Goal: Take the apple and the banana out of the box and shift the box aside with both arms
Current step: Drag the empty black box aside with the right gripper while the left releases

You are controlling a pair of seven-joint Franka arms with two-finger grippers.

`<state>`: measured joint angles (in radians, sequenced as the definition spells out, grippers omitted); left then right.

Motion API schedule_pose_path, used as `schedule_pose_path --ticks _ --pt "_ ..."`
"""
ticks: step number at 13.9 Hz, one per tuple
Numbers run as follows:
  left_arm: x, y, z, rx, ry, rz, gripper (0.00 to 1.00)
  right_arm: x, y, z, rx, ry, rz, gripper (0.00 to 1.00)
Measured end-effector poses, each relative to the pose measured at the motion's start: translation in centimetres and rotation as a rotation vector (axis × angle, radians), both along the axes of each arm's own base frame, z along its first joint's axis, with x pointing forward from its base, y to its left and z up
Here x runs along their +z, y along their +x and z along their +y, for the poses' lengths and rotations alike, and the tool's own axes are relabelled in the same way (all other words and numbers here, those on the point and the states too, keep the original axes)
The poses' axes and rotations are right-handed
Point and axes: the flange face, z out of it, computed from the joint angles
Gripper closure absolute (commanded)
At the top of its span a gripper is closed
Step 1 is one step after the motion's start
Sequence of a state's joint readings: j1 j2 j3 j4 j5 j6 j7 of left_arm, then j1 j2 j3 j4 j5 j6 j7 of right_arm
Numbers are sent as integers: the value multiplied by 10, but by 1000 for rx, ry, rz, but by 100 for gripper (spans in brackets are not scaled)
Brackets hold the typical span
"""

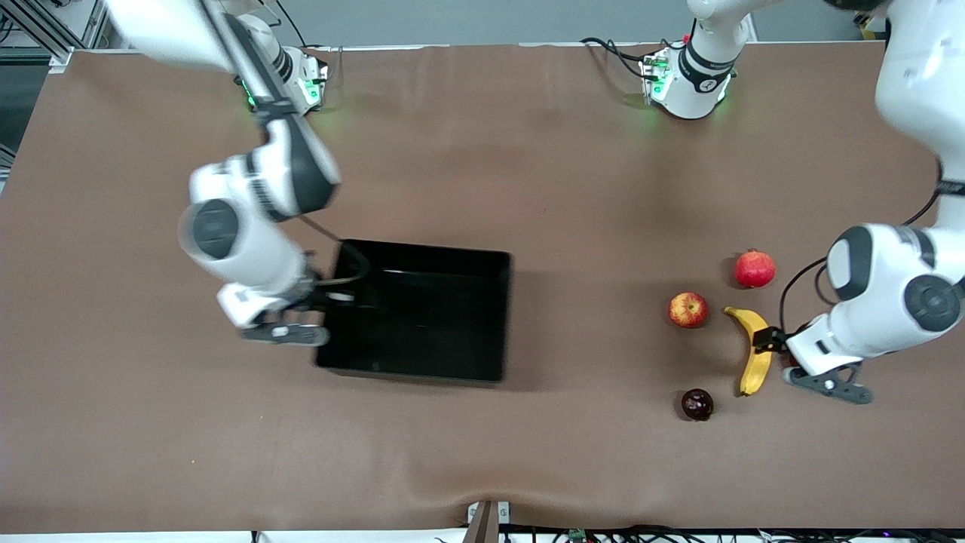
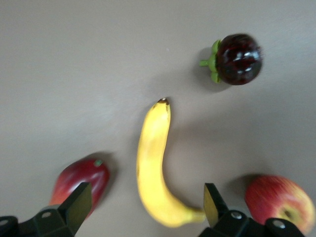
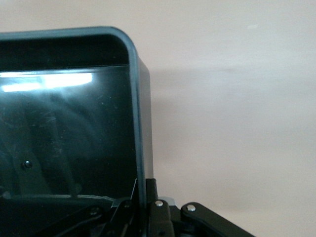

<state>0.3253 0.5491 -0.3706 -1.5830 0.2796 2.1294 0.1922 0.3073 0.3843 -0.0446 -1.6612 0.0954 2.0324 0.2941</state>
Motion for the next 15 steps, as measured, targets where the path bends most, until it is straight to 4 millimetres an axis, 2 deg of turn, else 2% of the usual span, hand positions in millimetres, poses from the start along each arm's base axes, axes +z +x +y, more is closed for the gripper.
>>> schedule_pose_path --ticks 3,7,10,12,15 --pt "71 -15 -4 2 49 -8 0 4 8 -93 59 4 40 100" --pt "149 -33 -10 7 94 -27 0 3 11 -186 89 15 42 100" --pt "195 -55 -22 65 71 11 0 -10 3 -247 68 21 53 100" --pt "218 -71 -25 140 21 53 0 -22 -6 -290 38 25 54 100" --pt "250 -89 -26 260 6 69 0 -51 -17 -344 83 36 56 100"
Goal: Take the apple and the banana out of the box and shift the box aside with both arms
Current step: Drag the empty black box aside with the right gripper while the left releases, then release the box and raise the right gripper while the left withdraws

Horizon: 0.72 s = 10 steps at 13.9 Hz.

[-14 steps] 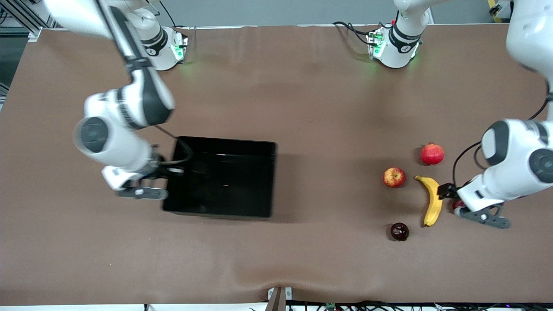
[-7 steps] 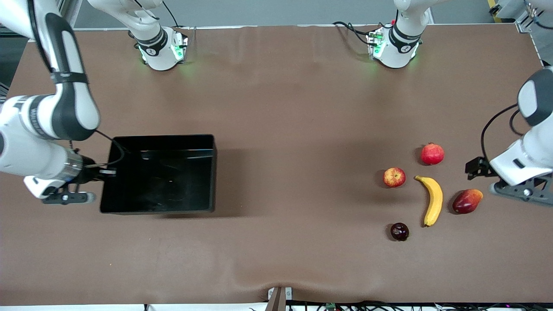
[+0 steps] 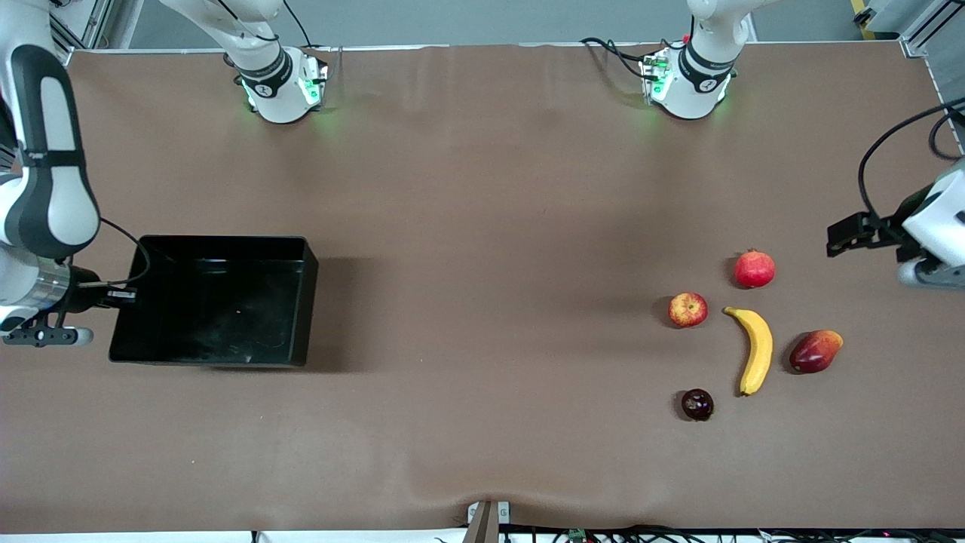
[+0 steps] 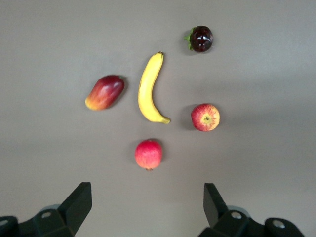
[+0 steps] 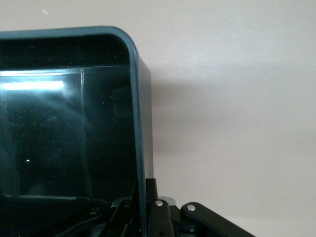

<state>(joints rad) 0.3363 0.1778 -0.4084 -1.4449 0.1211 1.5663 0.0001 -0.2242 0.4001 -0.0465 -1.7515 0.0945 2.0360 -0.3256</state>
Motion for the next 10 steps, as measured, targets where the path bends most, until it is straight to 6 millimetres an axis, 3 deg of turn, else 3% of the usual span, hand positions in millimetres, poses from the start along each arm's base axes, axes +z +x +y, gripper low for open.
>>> schedule_pose_path --ticks 2,8,9,10 --pt "17 -12 -7 43 12 1 0 -25 -2 -23 23 1 -5 100" --pt "55 -42 -12 73 29 -5 0 -84 -2 -51 -38 3 -28 100" --pt "59 -46 -12 81 31 -8 0 -92 -4 -55 -53 13 -22 59" --pt "63 -48 -12 85 32 -11 0 -99 -6 -58 -62 18 -13 1"
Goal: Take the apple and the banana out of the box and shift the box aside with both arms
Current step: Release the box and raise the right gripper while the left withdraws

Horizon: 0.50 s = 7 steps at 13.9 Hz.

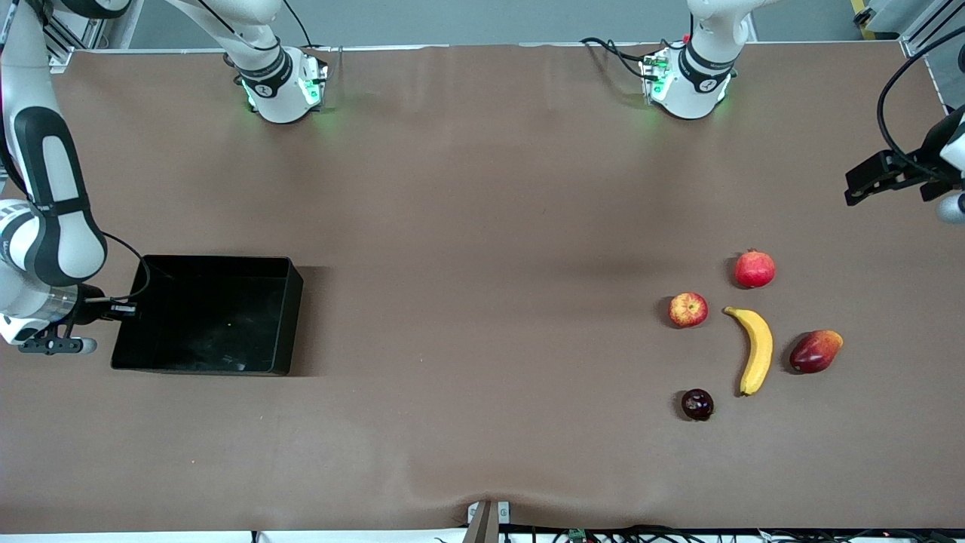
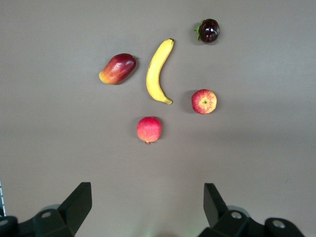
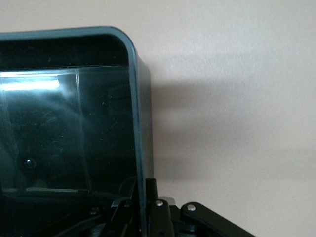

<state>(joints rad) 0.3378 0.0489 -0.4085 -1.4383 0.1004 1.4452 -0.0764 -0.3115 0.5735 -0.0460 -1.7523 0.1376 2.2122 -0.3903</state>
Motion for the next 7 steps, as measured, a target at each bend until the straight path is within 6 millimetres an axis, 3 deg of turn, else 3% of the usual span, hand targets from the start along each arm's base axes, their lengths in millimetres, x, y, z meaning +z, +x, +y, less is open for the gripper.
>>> schedule_pose_path --ticks 2,4,6,7 --pt "6 -4 -1 3 3 -8 0 -7 -2 -3 -7 7 9 0" --pt "11 -9 -2 5 2 -11 0 -1 1 -4 -5 5 -2 0" --pt "15 -15 -8 1 -3 2 0 21 12 -4 6 7 -16 0" --pt "17 -18 -11 -3 0 6 0 42 19 -1 17 11 -26 0"
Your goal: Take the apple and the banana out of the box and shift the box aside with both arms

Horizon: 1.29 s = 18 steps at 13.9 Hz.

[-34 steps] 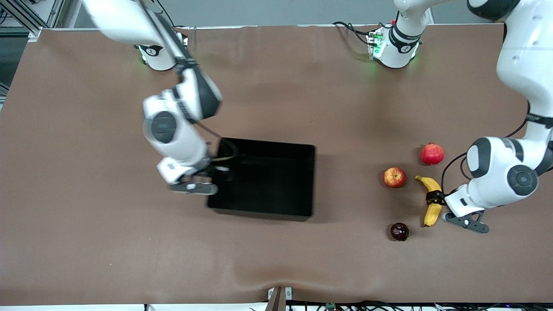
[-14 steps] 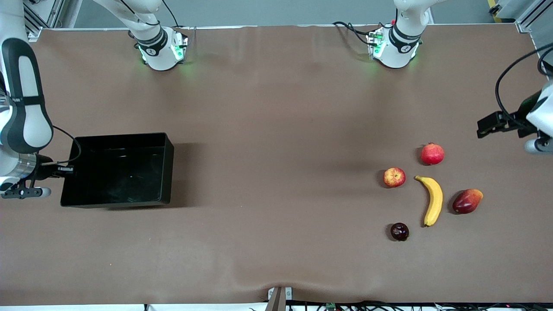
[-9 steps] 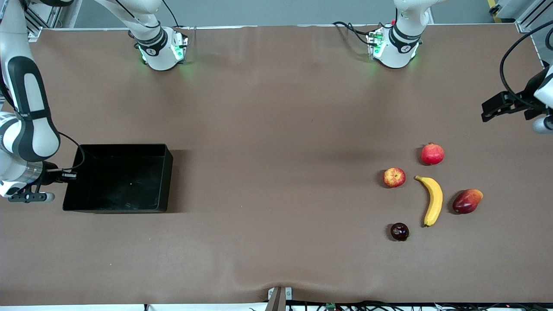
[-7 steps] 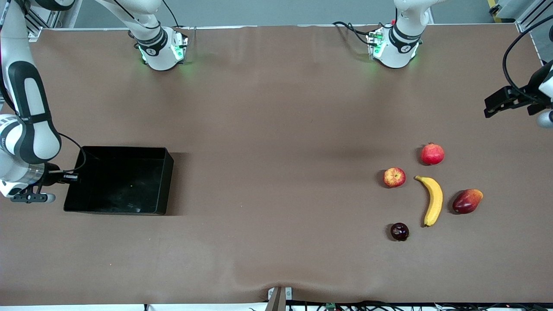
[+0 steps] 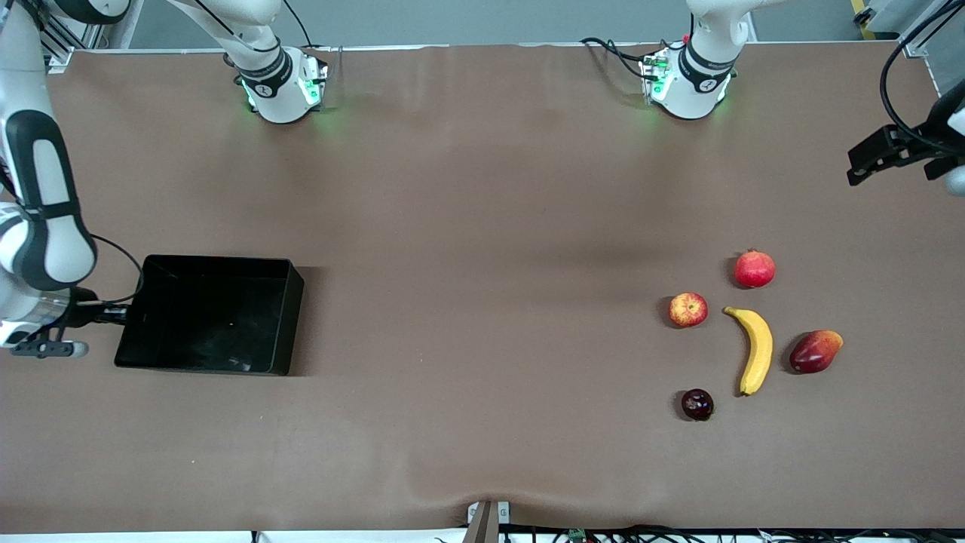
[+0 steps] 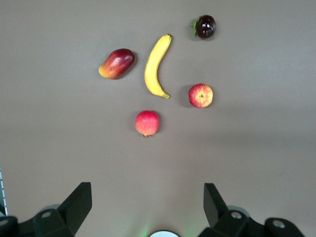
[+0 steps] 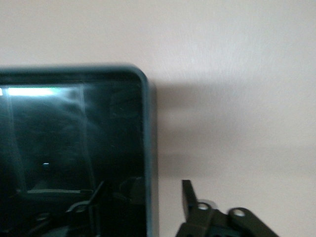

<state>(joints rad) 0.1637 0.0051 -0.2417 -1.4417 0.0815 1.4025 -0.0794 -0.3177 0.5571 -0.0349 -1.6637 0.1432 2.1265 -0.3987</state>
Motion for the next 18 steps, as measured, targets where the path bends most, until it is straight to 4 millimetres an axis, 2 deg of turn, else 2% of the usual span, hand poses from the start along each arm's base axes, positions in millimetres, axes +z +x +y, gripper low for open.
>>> schedule_pose_path --ticks 2,5,7,9,11,14,16,18 --pt "2 -5 0 1 2 5 0 58 14 16 39 10 -21 0" --pt "2 -12 1 4 2 10 0 145 21 66 123 5 -74 0" --pt "2 -14 1 4 -6 10 0 182 16 94 141 3 -92 0" --pt "1 -14 0 4 -15 13 0 210 8 118 120 -15 -83 0" --pt "0 -14 0 4 -17 17 0 242 -6 154 87 -36 -62 0" --pt "-2 -14 1 5 -16 21 0 301 -42 209 53 -64 -24 0" --pt "-3 -14 1 5 -16 23 0 331 -69 220 33 -70 1 0" --pt "-4 -14 1 5 -16 24 0 347 -86 214 21 -75 19 0"
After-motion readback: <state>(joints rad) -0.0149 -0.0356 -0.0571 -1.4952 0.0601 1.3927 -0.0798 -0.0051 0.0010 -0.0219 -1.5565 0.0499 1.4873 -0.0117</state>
